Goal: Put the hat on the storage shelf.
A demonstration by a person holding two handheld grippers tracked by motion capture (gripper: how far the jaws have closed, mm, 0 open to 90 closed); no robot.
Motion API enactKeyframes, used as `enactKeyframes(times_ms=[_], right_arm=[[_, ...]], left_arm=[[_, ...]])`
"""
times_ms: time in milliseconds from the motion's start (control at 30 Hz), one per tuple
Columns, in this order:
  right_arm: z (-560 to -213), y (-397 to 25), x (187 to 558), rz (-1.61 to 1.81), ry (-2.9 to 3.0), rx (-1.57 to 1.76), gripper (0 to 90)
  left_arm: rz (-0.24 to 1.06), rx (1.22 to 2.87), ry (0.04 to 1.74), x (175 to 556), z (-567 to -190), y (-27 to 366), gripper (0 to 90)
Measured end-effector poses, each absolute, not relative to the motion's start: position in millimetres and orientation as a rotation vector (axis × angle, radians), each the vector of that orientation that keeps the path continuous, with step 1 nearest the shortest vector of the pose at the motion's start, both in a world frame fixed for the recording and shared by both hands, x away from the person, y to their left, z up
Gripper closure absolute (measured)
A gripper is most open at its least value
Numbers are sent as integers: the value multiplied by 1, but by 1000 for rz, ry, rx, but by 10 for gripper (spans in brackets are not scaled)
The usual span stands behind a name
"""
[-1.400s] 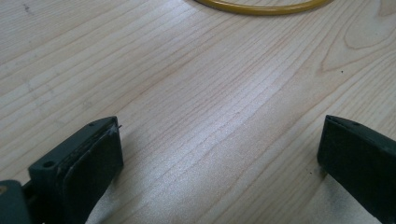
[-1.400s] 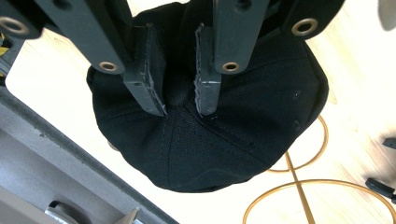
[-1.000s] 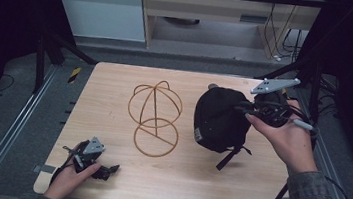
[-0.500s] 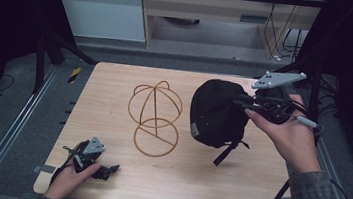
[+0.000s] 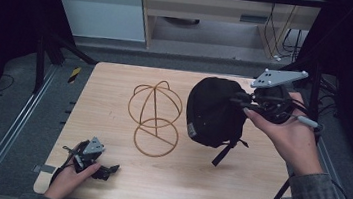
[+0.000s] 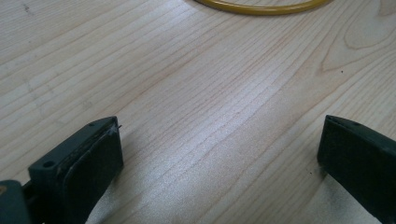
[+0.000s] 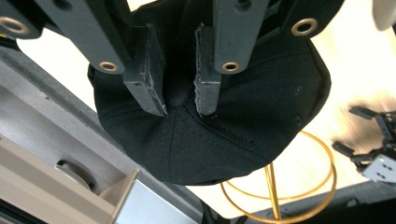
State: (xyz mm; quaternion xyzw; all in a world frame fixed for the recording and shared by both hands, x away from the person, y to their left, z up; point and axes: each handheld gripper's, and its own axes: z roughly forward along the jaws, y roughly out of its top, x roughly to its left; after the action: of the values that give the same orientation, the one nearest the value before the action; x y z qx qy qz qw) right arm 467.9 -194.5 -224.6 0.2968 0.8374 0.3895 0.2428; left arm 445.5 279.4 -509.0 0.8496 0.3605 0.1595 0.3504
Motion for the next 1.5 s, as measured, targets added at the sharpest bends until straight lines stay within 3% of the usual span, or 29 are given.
enactKeyframes(times_ms=[367, 1500], right_arm=[[-215, -188, 464, 1114, 2285, 780, 736], [-172, -111, 478, 1062, 2345, 592, 738]], left_arm=[[413, 2200, 934, 446, -509, 279, 0], [414, 2200, 935, 446, -509, 279, 0]])
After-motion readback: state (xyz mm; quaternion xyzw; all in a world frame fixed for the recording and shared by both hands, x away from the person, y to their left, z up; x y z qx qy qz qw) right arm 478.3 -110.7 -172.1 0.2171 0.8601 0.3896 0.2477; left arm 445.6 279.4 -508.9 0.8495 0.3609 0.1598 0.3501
